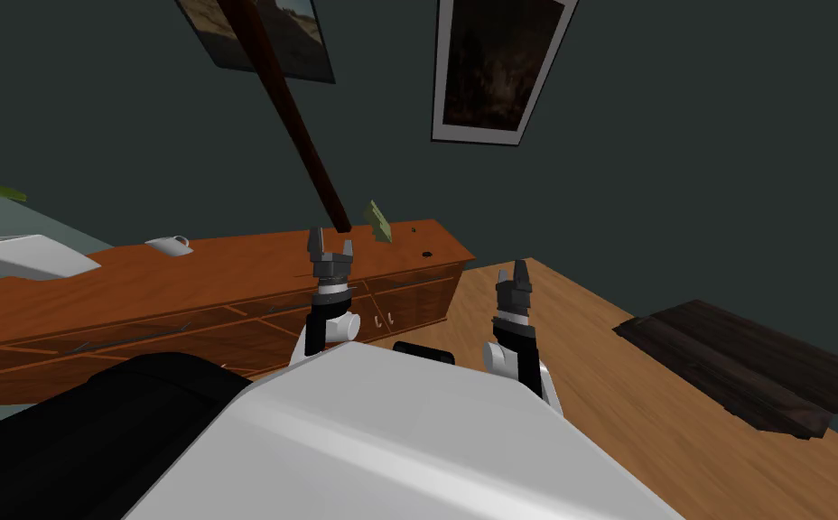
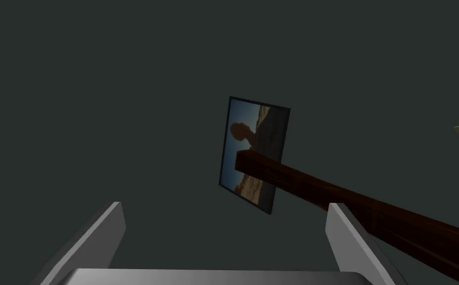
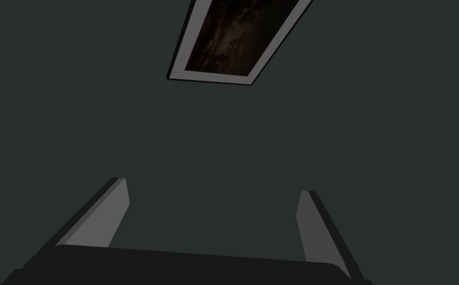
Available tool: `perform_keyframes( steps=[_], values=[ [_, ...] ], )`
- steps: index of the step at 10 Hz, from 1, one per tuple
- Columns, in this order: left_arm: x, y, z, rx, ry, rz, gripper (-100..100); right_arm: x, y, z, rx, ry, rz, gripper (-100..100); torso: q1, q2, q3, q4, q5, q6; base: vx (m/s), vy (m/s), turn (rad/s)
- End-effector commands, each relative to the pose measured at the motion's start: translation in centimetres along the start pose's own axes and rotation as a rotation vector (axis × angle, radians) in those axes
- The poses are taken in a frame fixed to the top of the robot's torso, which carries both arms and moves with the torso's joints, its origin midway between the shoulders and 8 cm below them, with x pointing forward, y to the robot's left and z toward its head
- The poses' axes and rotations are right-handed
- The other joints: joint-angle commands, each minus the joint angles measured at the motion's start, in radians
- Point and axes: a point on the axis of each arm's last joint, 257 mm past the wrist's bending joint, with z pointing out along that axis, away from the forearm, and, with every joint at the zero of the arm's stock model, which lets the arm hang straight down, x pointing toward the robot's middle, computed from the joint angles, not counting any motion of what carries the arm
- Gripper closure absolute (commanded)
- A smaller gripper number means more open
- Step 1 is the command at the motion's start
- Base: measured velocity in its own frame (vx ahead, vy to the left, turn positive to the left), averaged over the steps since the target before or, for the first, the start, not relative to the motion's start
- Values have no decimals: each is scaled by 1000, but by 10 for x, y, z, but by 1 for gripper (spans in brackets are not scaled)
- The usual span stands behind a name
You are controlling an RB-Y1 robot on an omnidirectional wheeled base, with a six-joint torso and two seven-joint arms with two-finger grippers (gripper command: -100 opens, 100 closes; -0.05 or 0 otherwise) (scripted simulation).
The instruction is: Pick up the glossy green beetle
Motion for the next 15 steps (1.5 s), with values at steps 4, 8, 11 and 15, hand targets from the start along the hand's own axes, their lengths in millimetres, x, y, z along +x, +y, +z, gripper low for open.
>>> perform_keyframes(
  steps=[4, 8, 11, 15],
  values=[
    [0, 0, 0, 0, 0, 0, 0, 21, 9, 16, -33, 117, 1, -100, 2, 4, 2, 1, 0, 0, -57, 24, -77],
    [0, 0, 0, 0, 0, 0, 0, 53, 24, 42, -62, 240, 44, -100, 3, 8, 5, 2, 1, 0, -125, 45, -104],
    [0, 0, 0, 0, 0, 0, 0, 74, 31, 55, -66, 322, 58, -100, 2, 6, 3, 1, 1, 0, -96, 28, -51],
    [0, 0, 0, 0, 0, 0, 0, 97, 37, 67, -63, 416, 59, -100, 2, 7, 4, 2, 0, 0, -96, 18, -32]
  ],
)
